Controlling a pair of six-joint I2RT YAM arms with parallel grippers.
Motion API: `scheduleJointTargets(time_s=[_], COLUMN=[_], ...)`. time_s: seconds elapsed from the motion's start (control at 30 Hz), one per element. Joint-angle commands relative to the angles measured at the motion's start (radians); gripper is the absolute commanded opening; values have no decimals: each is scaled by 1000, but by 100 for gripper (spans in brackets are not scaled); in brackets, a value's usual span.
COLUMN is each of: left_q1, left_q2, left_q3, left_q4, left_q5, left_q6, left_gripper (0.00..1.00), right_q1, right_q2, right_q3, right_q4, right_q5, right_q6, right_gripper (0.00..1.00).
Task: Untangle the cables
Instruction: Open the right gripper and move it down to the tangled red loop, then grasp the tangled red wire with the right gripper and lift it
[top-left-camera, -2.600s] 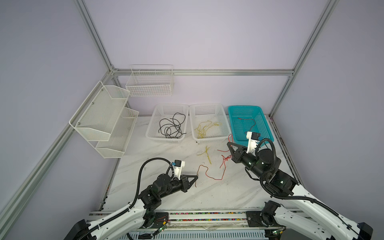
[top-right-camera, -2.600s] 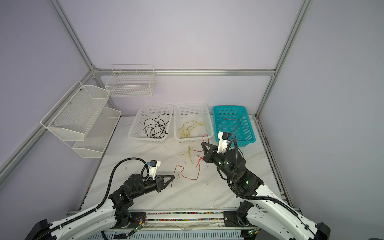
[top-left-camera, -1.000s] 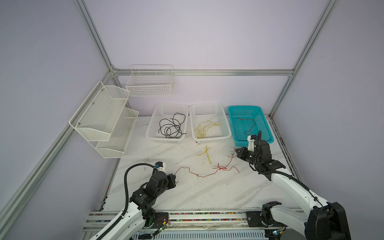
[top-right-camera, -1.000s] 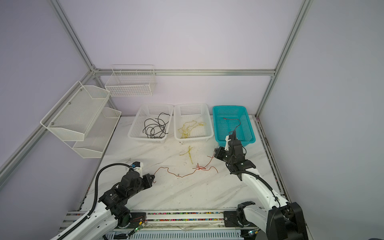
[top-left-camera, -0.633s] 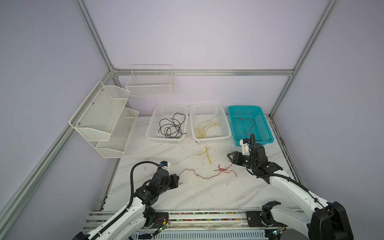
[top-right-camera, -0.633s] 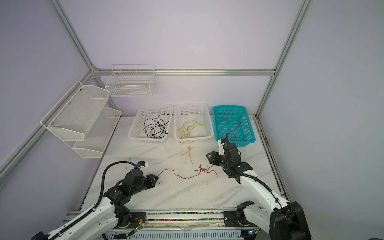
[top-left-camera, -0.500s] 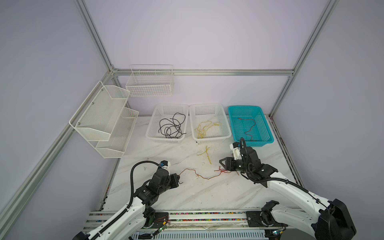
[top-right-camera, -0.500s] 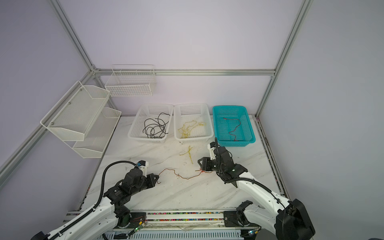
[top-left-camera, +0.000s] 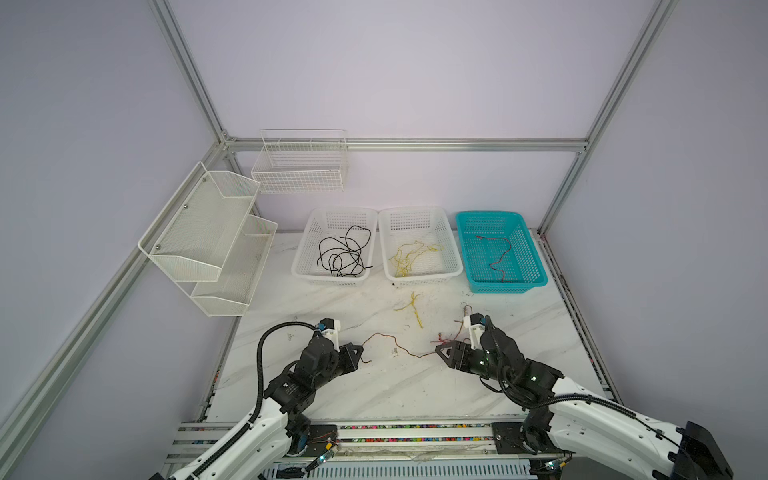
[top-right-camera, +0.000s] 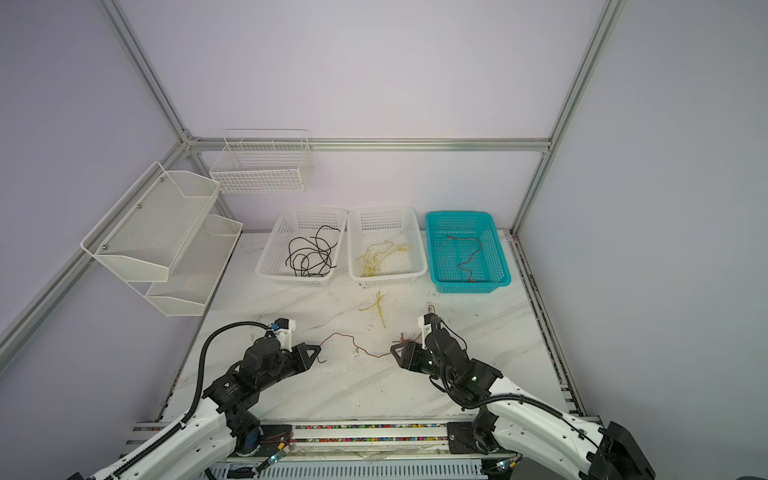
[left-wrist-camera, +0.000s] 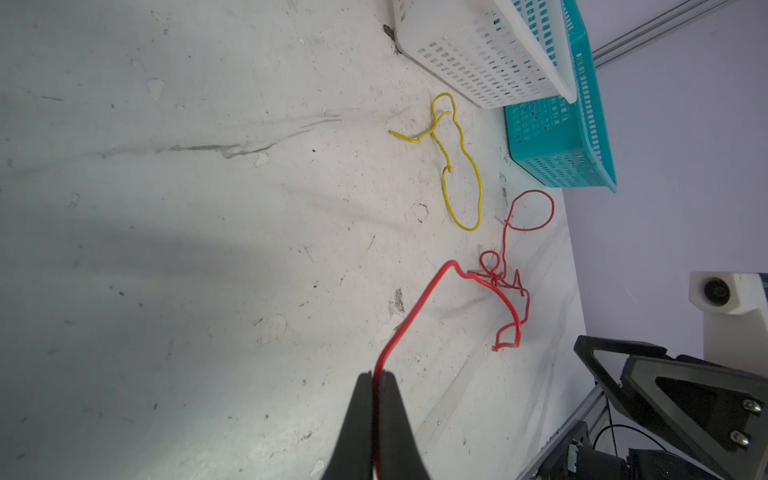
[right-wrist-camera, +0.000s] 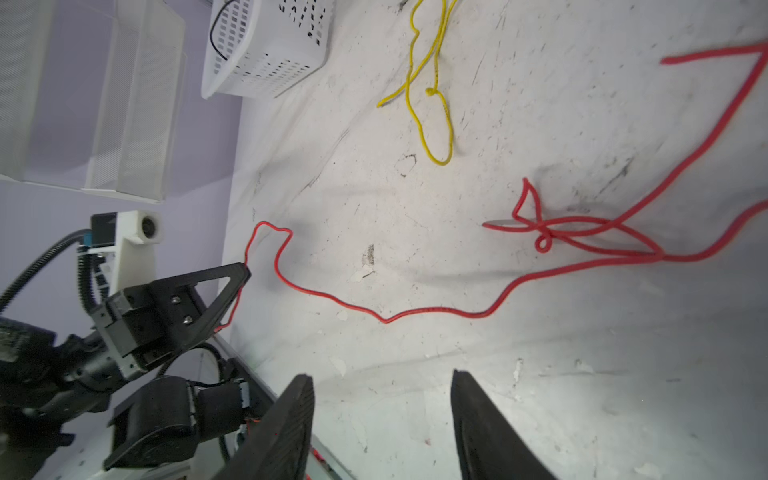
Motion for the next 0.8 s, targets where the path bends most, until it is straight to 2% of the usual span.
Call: scheduleJointTargets(time_s=[0.0,0.17,0.3,0.53,0.67,0.77], left_q1=[5,5,5,5,5,5], left_q2=[0,-9,-24,-47,-69,-86], left_q3=[66,75,69,50,44,41], left_q4=[64,60,66,94,107,119], left_q5=[25,32,41,56,58,60], left_q6=[-25,-28,-39,-63,-79,-90], left_gripper=[0,0,0,0,0,0], right_q1=[27,54,73,73,79,83], right_q2=[18,120,183,355,441,443], right_q3=[-42,-109,-113,-124,-118,-106], right_q4=[136,318,408,612,675,656], right_q5=[59,70,127,146,136,157], right_q6=[238,387,432,507,543,551], right_gripper=[57,55,55,54,52,51])
